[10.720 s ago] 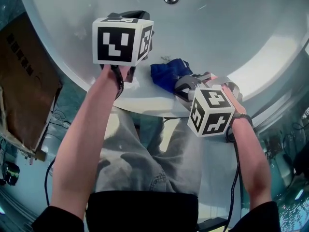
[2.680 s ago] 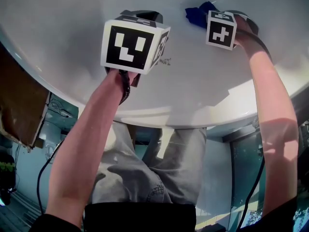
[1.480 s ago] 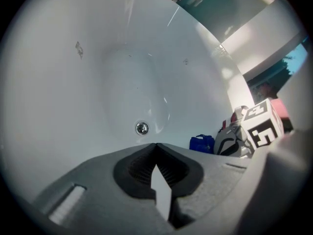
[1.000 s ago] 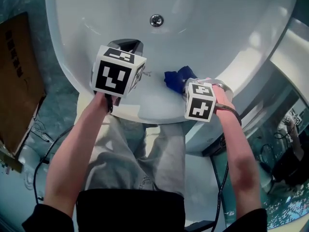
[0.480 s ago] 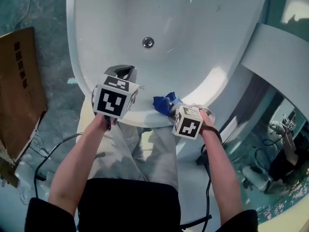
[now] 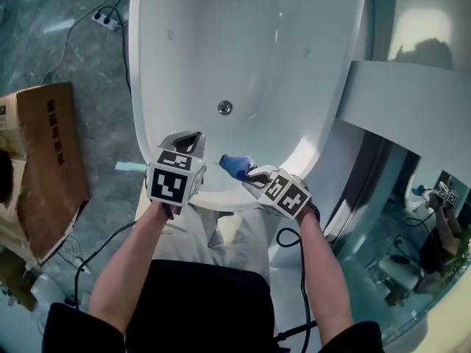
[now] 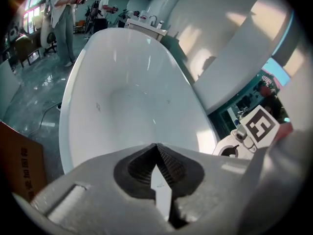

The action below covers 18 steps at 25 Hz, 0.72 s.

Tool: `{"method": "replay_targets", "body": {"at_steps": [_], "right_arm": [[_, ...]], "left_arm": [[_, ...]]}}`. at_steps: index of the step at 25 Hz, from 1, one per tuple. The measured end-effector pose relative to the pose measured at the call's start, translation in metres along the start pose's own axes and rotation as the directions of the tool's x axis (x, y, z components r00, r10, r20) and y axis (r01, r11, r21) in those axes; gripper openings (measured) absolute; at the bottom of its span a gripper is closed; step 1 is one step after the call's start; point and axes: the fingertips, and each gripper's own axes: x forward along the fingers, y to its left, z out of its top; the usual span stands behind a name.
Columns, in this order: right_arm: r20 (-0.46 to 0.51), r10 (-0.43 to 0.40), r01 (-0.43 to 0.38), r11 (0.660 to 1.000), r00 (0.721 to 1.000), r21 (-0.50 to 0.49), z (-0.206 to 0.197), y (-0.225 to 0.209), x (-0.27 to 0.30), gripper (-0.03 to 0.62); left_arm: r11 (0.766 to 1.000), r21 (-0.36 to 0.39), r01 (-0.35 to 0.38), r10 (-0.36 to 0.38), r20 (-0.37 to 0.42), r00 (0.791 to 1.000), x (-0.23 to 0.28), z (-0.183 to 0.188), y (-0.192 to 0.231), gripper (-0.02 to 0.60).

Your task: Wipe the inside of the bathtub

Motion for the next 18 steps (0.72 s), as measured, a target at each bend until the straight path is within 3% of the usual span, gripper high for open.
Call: {"method": "replay_targets", "body": {"at_steps": [3, 10, 18], "right_arm": [[0.156, -0.068, 0.058, 0.996, 0.985, 0.068, 0.044, -0.011, -0.022, 0.021], [0.389, -0.188, 0.145, 0.98, 0.902, 0.139, 0.125, -0.012, -0.097, 0.021], [0.616, -0.289, 0.252, 0.956, 0.733, 0.15, 0.218, -0.006, -0.199, 0.021]], "left_arm": [[1.0, -0.002, -0.019, 0.019, 0.043, 0.999, -0.018, 0.02, -0.003, 0.005], [0.998, -0.023, -0.05, 0.053, 0.159, 0.986, -0.073, 0.077, -0.023, 0.005], [0.996, 0.001, -0.085, 0.079, 0.337, 0.938, -0.131, 0.148, -0.034, 0.005]]}}
